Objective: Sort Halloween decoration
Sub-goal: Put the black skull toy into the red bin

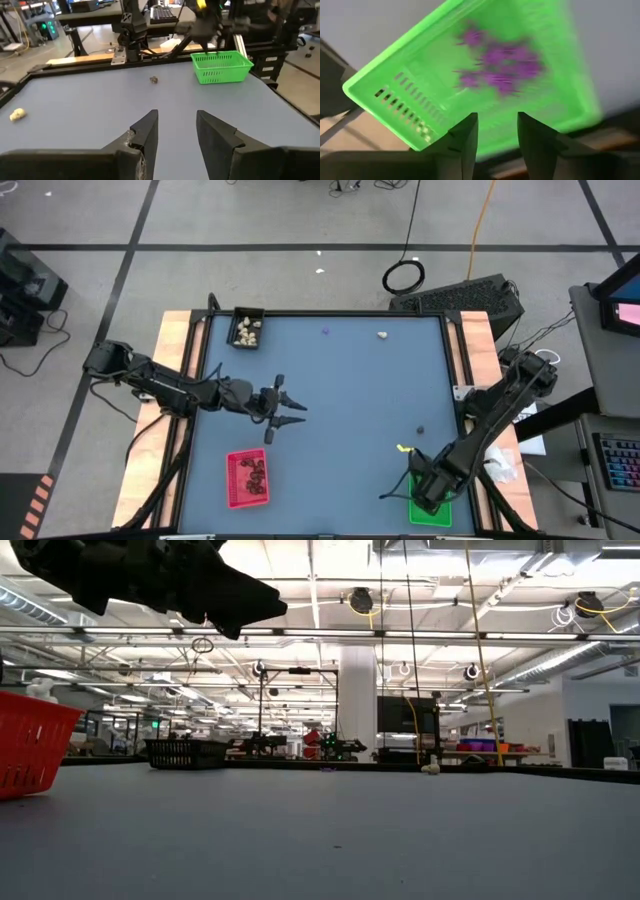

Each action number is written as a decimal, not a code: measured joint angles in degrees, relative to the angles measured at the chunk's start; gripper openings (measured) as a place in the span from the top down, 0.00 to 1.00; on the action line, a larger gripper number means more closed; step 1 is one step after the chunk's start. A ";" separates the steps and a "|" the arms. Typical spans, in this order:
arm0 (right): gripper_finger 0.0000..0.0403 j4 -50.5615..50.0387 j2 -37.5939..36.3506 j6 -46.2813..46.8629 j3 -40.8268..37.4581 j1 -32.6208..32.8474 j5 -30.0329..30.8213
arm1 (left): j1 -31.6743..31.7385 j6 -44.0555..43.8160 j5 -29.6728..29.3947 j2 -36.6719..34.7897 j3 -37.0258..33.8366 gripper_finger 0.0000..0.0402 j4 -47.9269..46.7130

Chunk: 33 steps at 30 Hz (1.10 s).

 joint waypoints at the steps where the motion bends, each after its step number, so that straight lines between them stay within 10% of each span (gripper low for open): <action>1: 0.68 -3.65 -0.32 -0.54 1.83 -0.62 0.34 | -0.11 0.71 -0.15 0.00 0.00 0.68 0.00; 11: 0.70 -18.93 -11.09 -4.44 0.62 -11.61 16.44 | 0.20 3.32 -0.57 -1.93 -0.85 0.68 -2.75; 33: 0.48 2.46 -15.87 2.95 -24.60 -27.90 18.12 | 0.14 3.01 -2.24 -2.38 -0.85 0.68 -6.19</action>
